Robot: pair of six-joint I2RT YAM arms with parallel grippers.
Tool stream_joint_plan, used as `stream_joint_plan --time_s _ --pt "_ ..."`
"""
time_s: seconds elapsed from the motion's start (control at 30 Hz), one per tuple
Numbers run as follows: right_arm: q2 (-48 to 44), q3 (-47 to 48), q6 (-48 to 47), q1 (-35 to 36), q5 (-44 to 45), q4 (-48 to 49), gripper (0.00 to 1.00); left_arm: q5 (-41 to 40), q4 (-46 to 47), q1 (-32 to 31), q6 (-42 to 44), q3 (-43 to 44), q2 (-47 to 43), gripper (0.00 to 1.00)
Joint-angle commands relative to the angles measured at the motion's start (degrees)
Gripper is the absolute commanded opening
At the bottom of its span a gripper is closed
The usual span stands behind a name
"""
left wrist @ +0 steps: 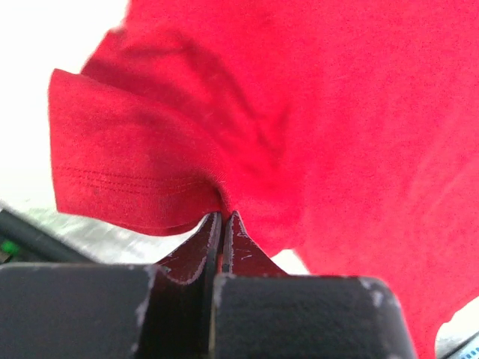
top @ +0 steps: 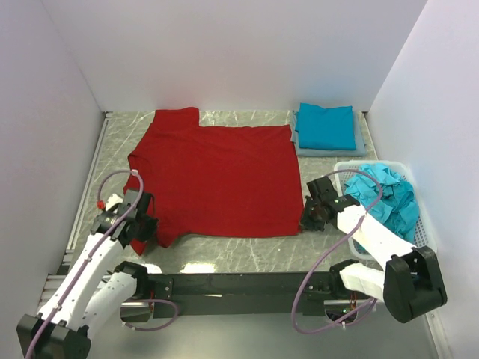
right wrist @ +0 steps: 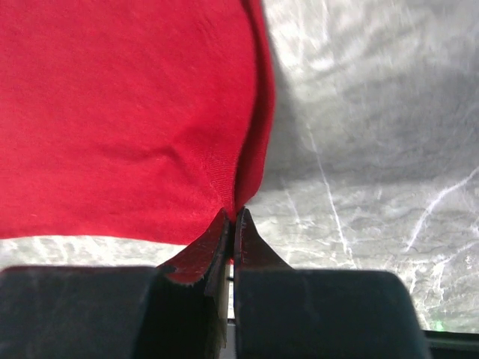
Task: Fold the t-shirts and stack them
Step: Fold the tshirt
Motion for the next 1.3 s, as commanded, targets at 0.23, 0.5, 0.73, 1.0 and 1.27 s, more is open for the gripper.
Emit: stream_joint_plan --time_s 0.23,0.5,0.73,1.0,1.27 --pt "4.1 10.5 -1.7 -0.1 2.4 -0.3 0.0 -5.5 12.3 -0.2 12.5 9.4 14.1 0.0" --pt "9.8 17.7 -3.8 -1.5 4.1 -0.6 0.0 -5.7 19.0 -0.1 22.2 17.0 26.6 0.0" --pt "14.8 23.7 -5.6 -2.9 3.8 -0.6 0.0 -3.8 22.9 0.3 30.9 25.5 38.6 0.0" --pt "20.9 29.2 -6.7 -4.6 4.2 -1.1 0.0 -4.3 25.5 0.8 37.4 33.2 45.8 0.0" --pt "25.2 33.2 -6.9 -6.3 4.1 -1.4 0.0 -2.8 25.4 1.0 41.8 39.5 53.1 0.0"
